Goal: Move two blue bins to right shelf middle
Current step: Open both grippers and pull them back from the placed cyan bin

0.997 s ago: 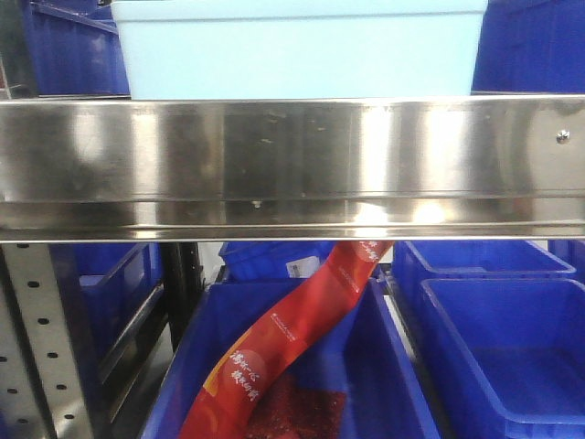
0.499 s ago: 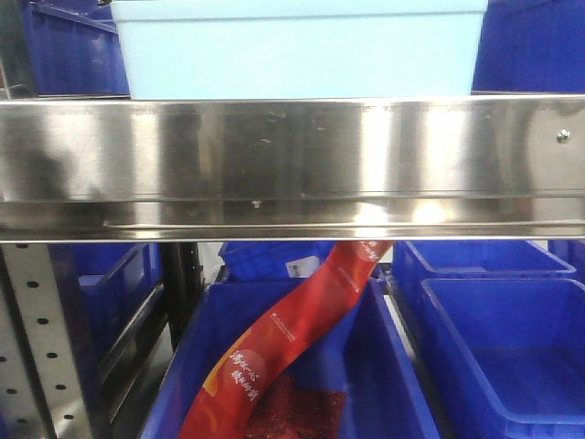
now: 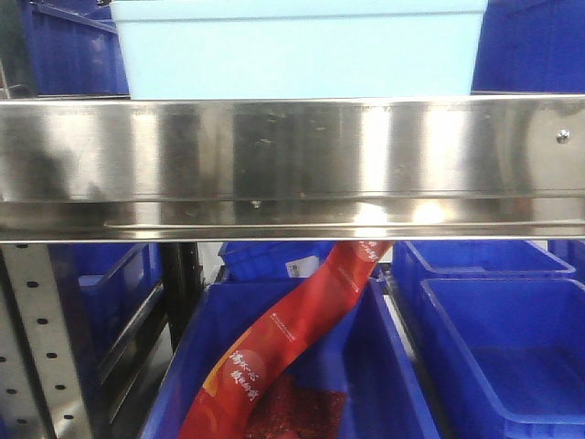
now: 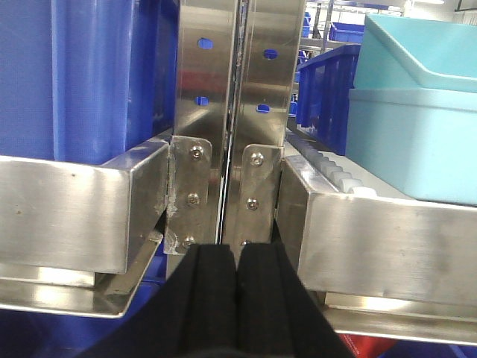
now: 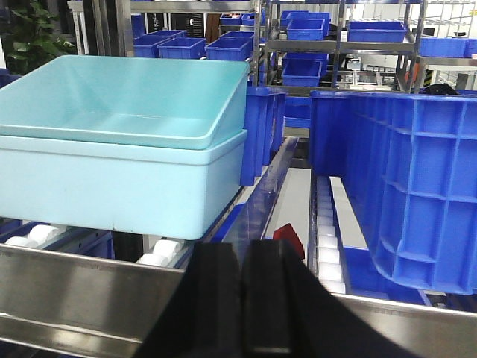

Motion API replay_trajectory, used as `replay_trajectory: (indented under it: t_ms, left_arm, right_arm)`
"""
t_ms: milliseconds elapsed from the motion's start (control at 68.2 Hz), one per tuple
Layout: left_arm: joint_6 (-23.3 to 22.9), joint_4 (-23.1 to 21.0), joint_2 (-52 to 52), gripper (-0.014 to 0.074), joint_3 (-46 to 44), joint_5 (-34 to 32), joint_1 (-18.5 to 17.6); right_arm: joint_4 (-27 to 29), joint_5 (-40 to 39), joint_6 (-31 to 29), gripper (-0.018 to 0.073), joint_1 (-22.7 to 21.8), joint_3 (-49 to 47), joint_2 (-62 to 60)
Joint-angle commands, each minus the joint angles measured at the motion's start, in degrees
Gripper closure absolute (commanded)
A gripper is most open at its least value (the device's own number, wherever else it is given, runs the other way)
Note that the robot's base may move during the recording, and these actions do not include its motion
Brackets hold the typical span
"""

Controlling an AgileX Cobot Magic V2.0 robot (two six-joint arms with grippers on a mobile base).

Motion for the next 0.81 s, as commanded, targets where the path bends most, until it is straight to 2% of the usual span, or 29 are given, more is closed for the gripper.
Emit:
replay_trajectory:
  t_ms: [0,59,176,249,396,557,616,792]
  left_arm:
    - [0.1,-0.3,-0.4,0.0707,-0.1,-1.3,0.1]
    - [0.1,-0.3,-0.4,0.0707,-0.1,-1.3,0.1]
    - [0.1,-0.3,-0.4,0.0707,-0.1,-1.3,0.1]
    - [0.1,-0.3,-0.4,0.0707,-0.1,-1.3,0.1]
    - [0.1,-0.3,-0.4,0.0707,-0.1,-1.3,0.1]
    - [0.1,-0.3,-0.4,0.0707,-0.1,-1.3,0.1]
    - [0.1,-0.3,-0.4,0.0707,-0.1,-1.3,0.1]
    - [0.1,-0.3,-0.4,0.0707,-0.1,-1.3,0.1]
  right_arm:
    - [-0.6,-1.2,0.0,0.0721,-0.7,0.1,-0.2]
    - [0.4,-2.3,0.0,0.0721,-2.0,0.1,-0.2]
    - [3.1,-6.2,-0.8,0.0721,-8.5,2.1,-0.2]
    - [5.4,-9.4,-1.9,0.0721,-12.5,5.1,-0.2]
    - [10.0,-14.9,-2.0,0.0721,-17.6,13.5,-1.6]
    - [9.6,-19.7,-2.0,0.0721,-17.7,19.3,-4.1]
    - [9.2,-16.4,-2.0,0.0721,-17.7,19.3,-4.1]
    - [6.3,-15.8,-2.0,0.0721,-17.7,19.3,-4.1]
